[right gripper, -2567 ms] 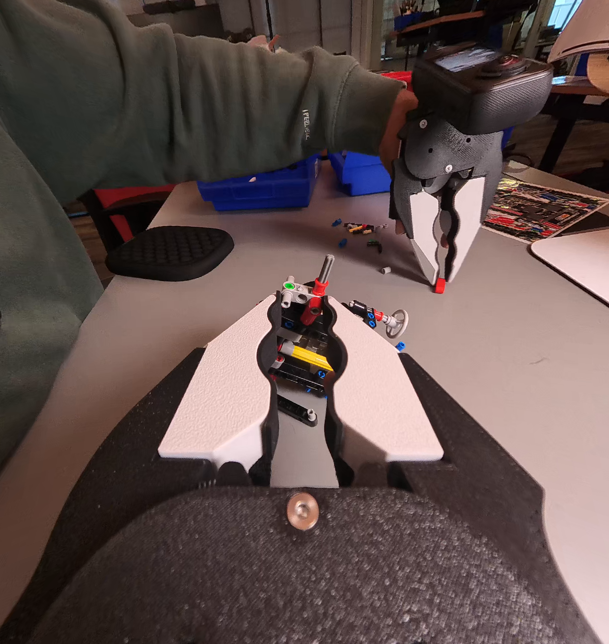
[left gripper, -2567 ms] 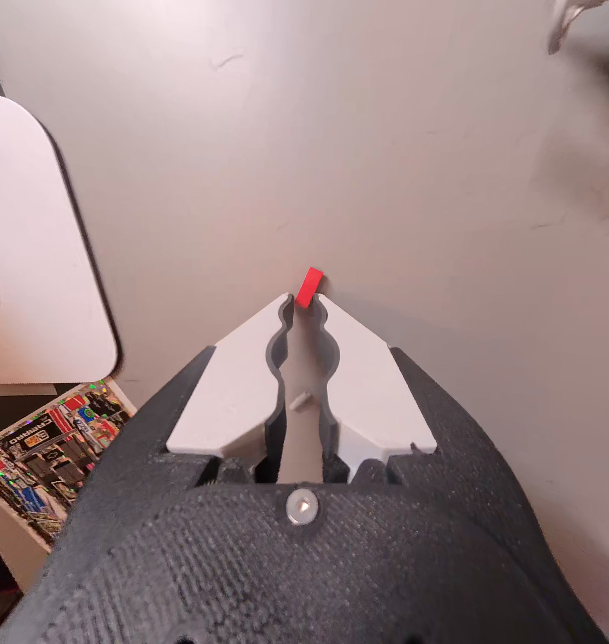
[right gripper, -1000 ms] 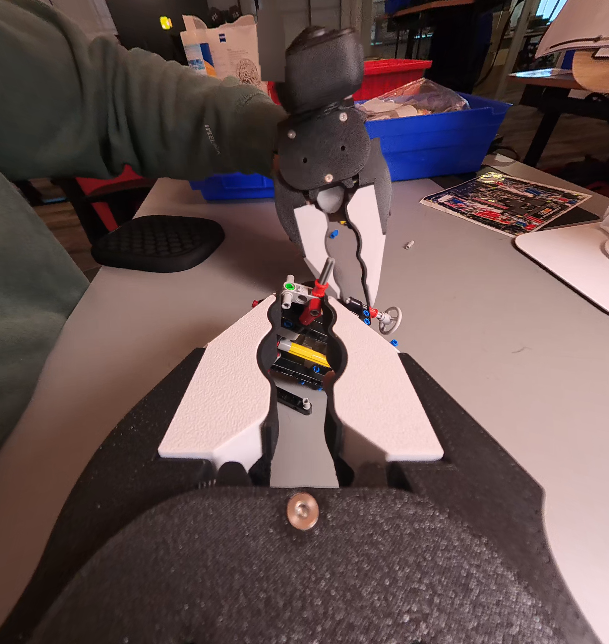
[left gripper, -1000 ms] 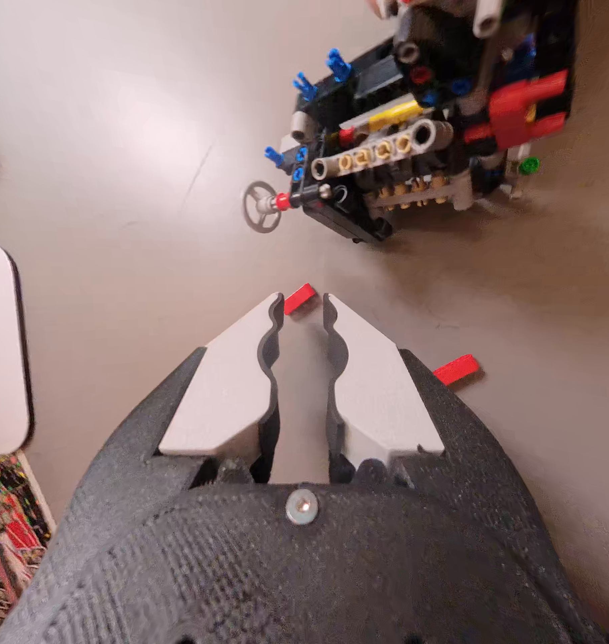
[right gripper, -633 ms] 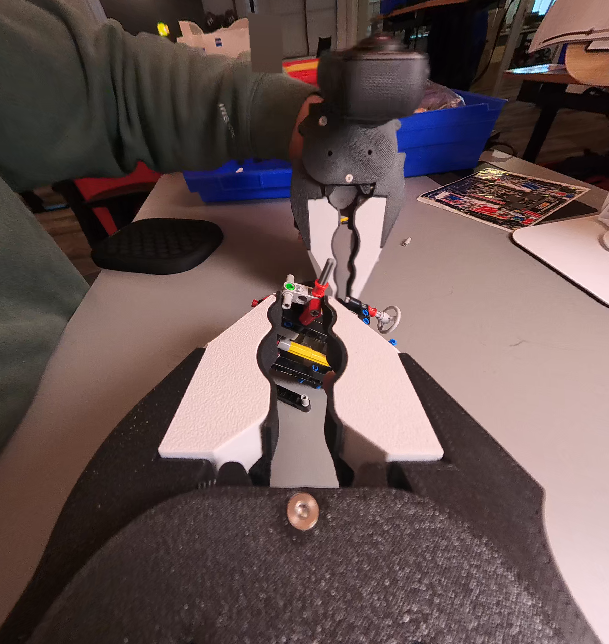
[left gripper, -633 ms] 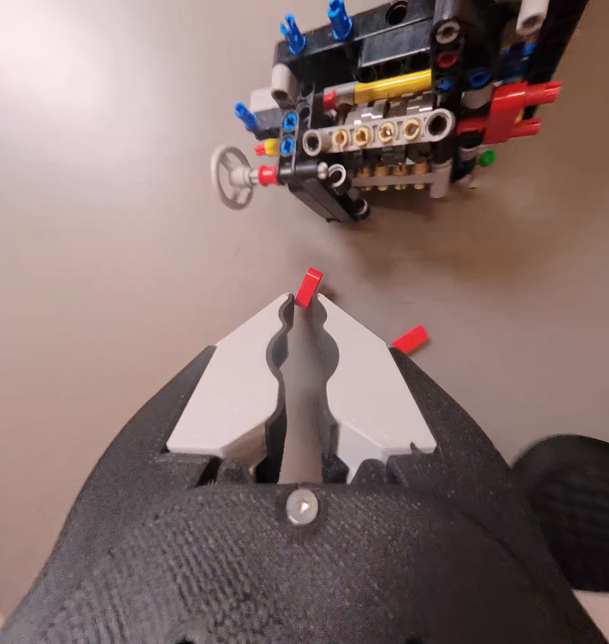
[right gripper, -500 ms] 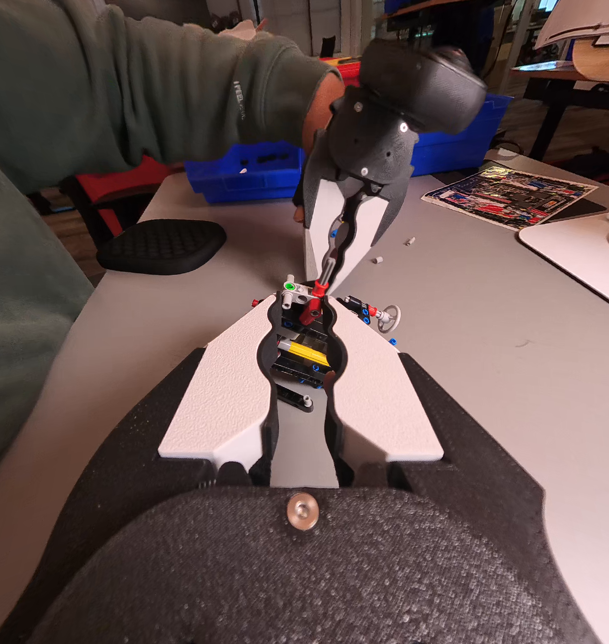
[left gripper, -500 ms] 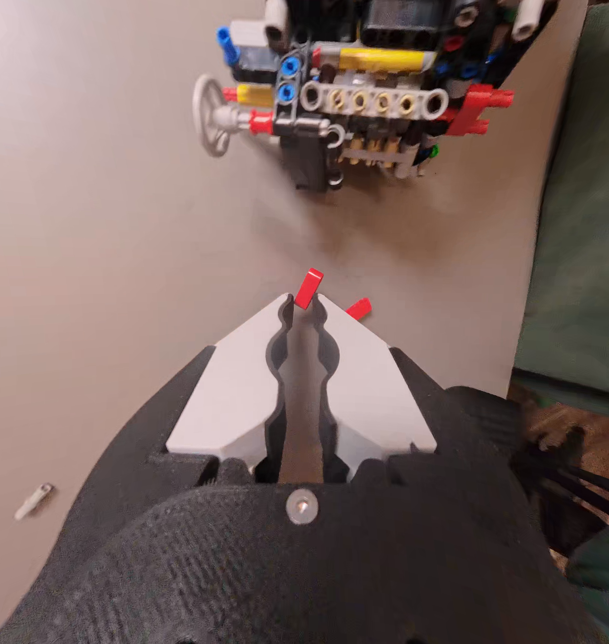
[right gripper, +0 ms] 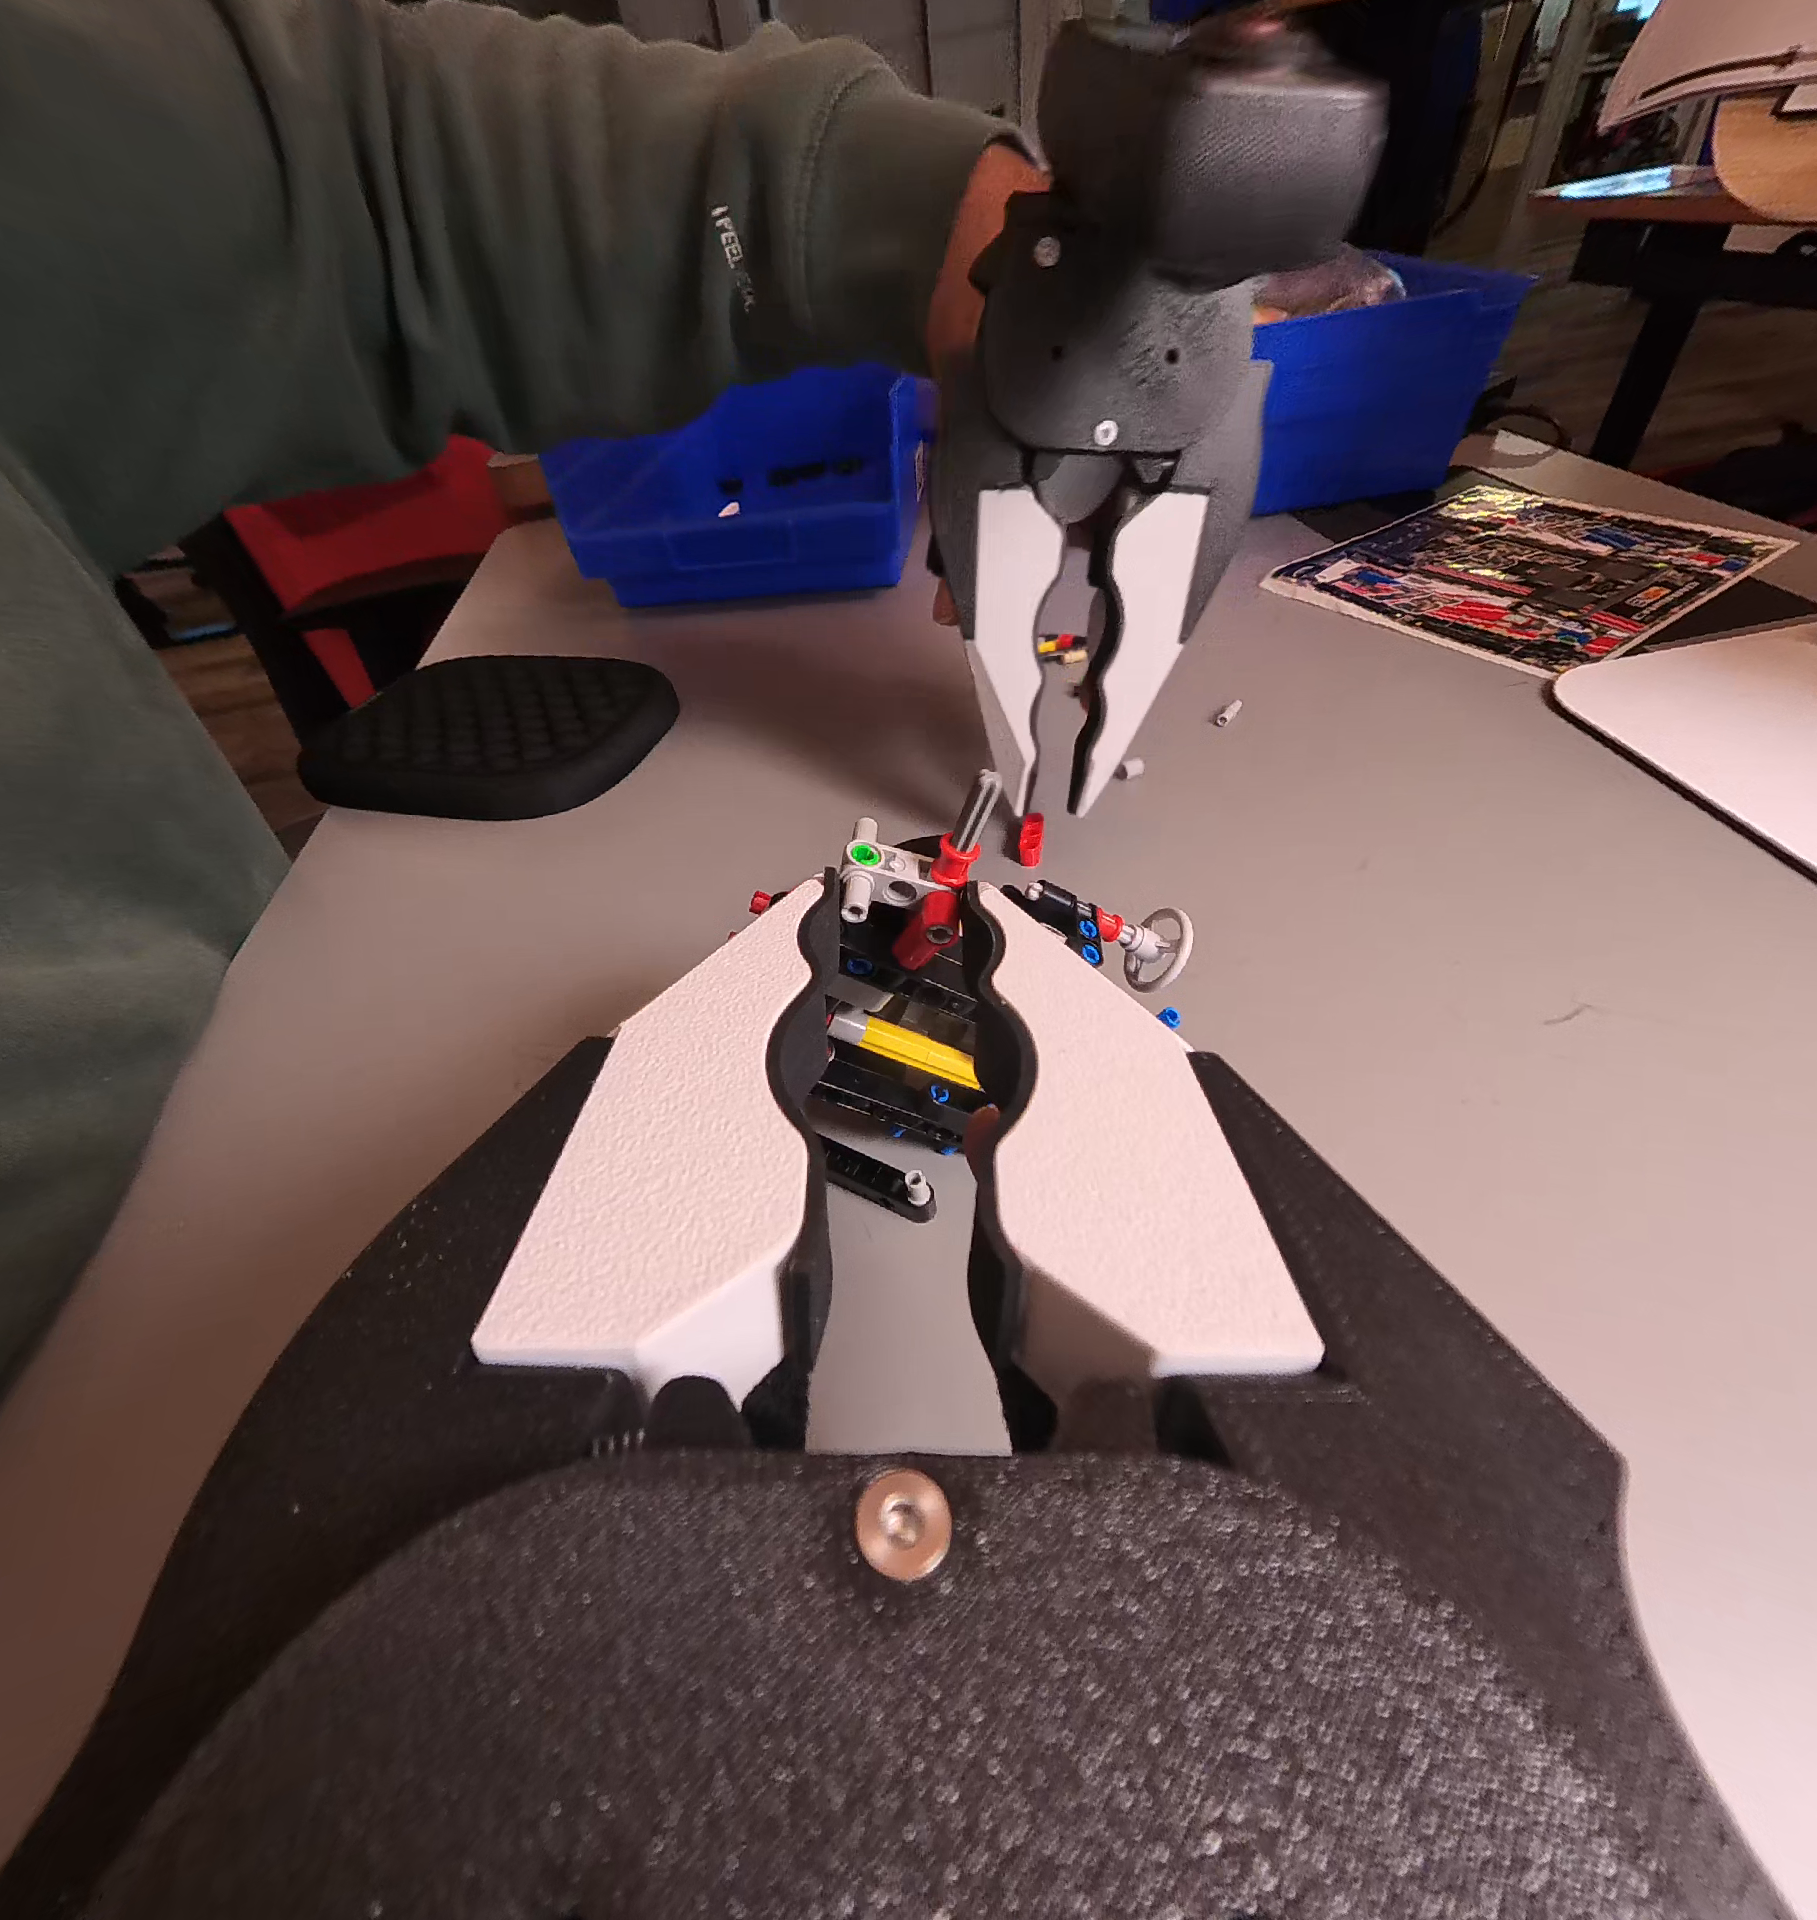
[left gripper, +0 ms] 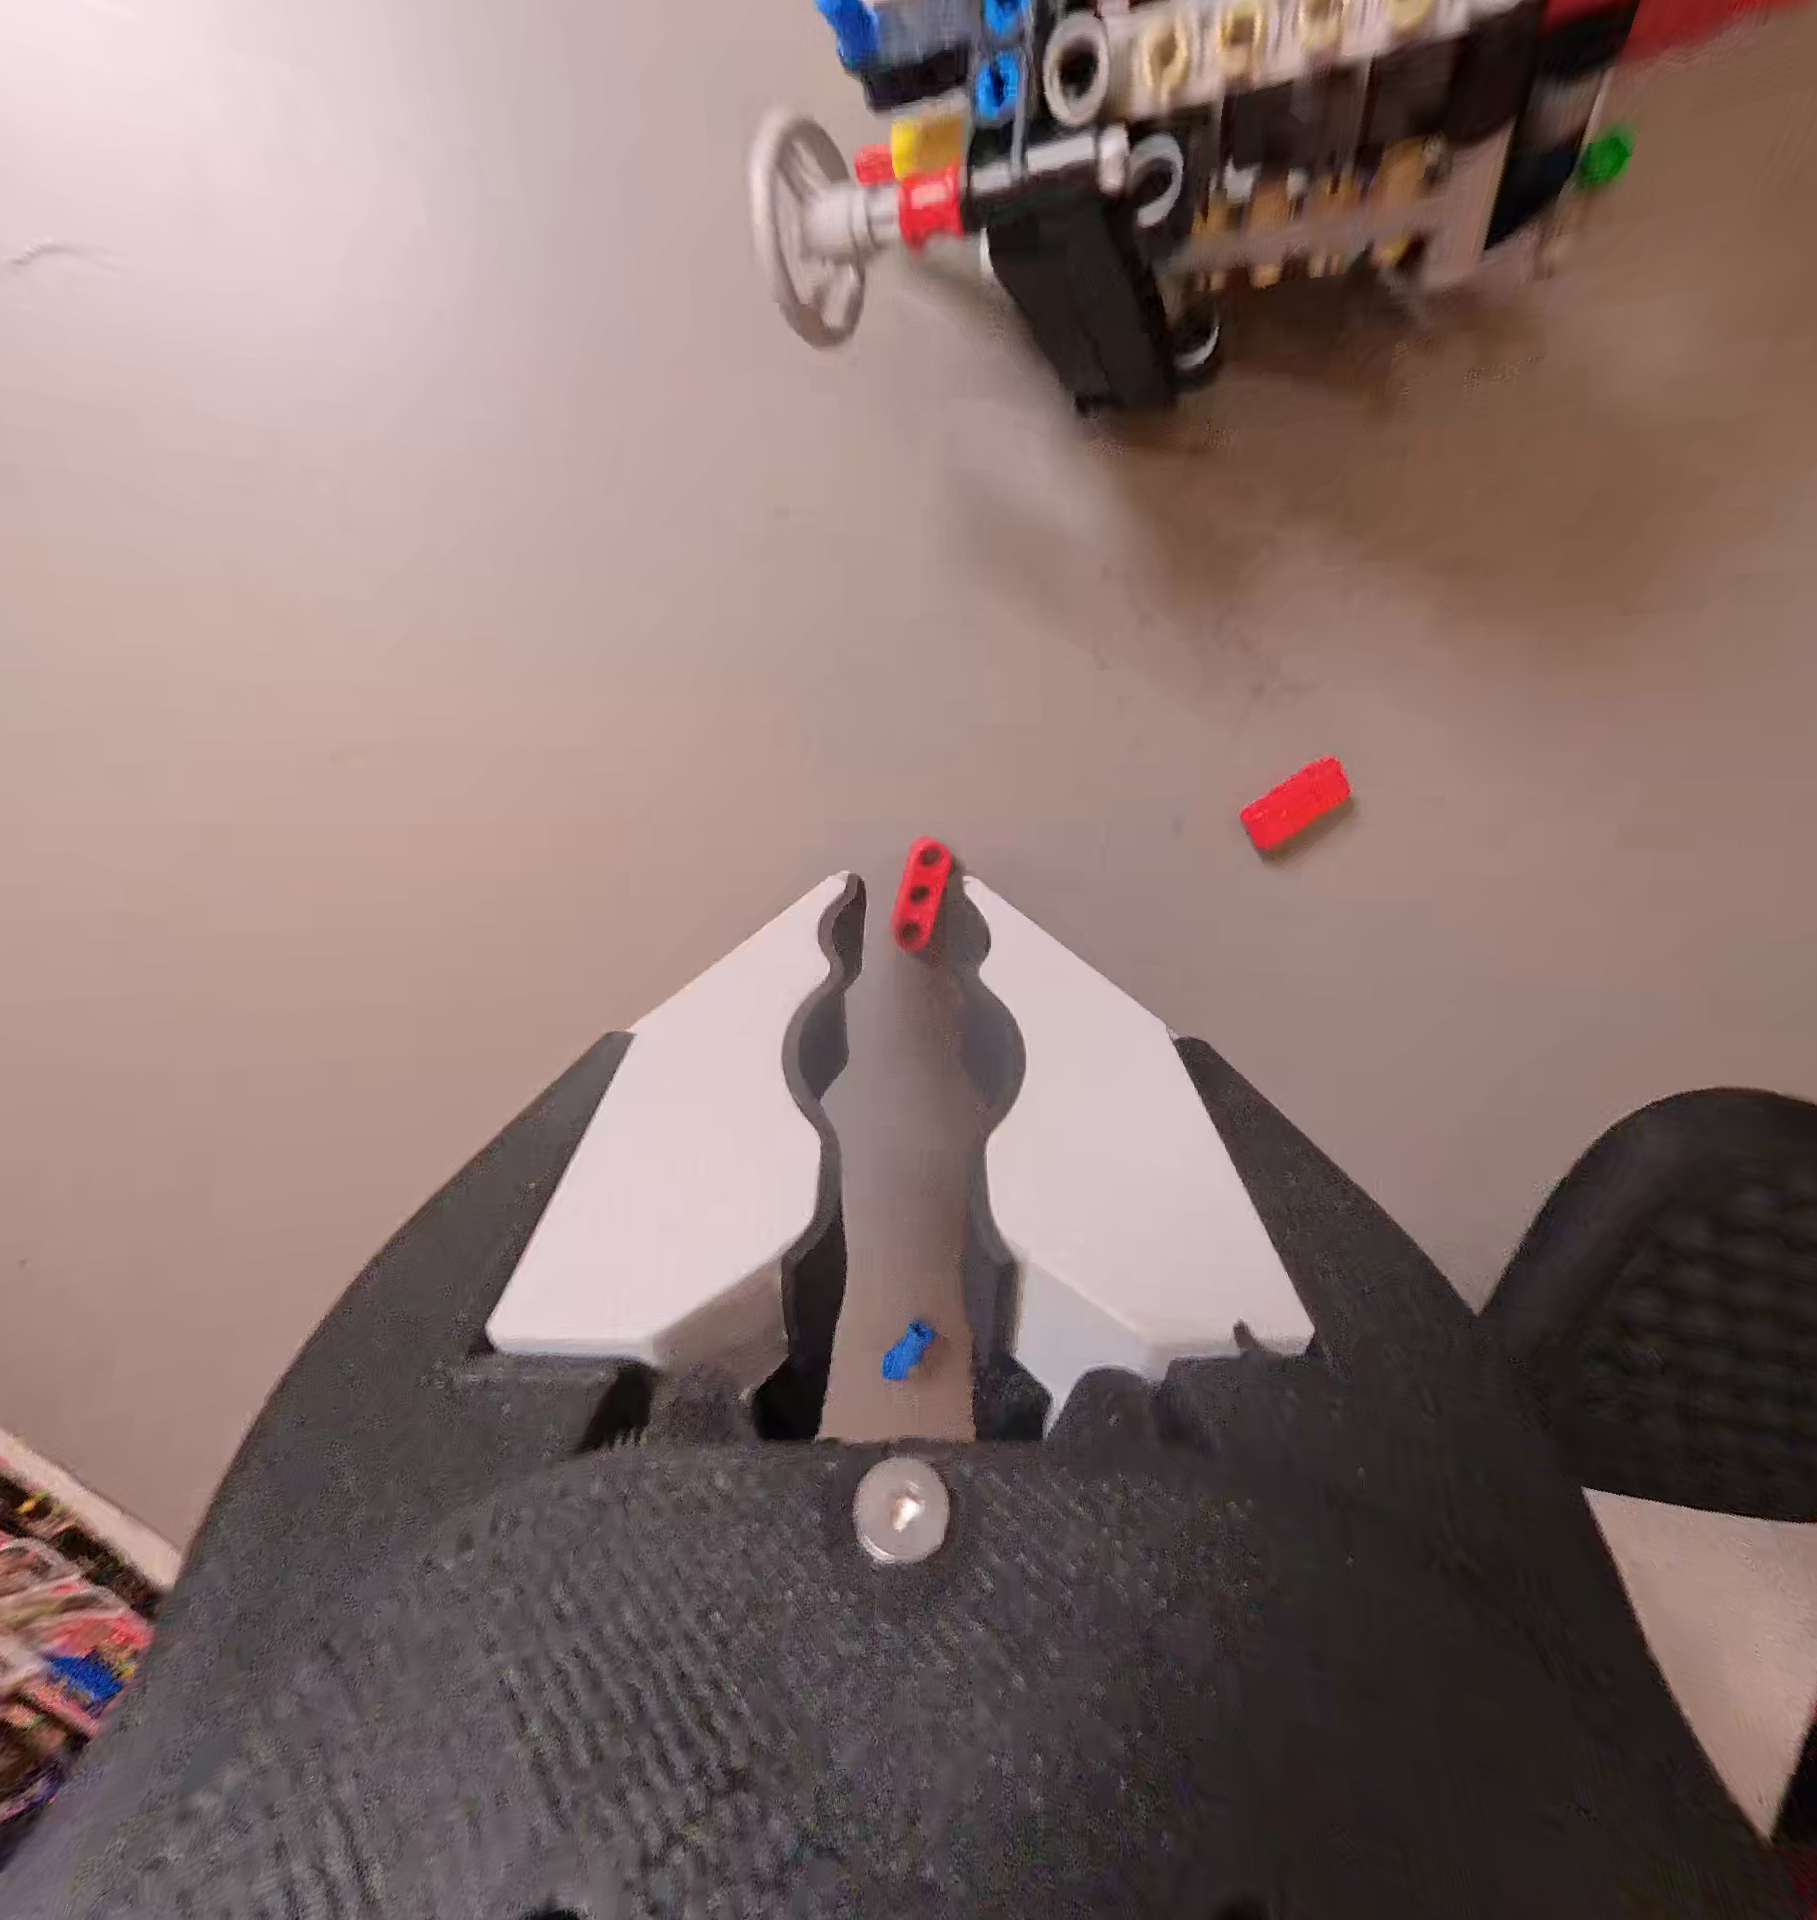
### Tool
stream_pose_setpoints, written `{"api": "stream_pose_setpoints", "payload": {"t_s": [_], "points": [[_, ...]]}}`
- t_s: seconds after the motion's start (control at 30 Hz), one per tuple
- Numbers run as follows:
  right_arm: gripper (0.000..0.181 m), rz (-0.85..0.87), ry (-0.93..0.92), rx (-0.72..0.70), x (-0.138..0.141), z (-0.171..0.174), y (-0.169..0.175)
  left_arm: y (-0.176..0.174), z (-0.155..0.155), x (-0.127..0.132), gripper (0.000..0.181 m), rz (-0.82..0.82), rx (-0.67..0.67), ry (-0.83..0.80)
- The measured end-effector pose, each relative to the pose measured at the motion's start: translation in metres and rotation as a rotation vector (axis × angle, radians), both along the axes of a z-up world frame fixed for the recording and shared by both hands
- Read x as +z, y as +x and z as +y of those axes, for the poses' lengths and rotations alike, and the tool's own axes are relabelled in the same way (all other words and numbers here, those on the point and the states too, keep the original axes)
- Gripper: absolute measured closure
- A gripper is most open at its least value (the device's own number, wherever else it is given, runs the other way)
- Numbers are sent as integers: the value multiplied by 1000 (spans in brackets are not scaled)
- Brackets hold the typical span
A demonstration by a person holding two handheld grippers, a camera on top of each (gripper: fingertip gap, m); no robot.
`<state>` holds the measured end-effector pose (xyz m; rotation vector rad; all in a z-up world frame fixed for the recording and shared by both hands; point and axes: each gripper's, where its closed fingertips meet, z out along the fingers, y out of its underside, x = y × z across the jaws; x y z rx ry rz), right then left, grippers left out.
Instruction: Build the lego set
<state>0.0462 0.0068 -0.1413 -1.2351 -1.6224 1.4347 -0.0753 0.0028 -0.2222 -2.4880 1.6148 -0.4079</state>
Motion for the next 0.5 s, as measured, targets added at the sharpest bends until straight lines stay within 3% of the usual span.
{"api": "stream_pose_setpoints", "payload": {"t_s": [0.5], "points": [[159, 4, -12, -3, 0, 0, -1, -2, -3, -10, 176, 82, -86, 189]]}}
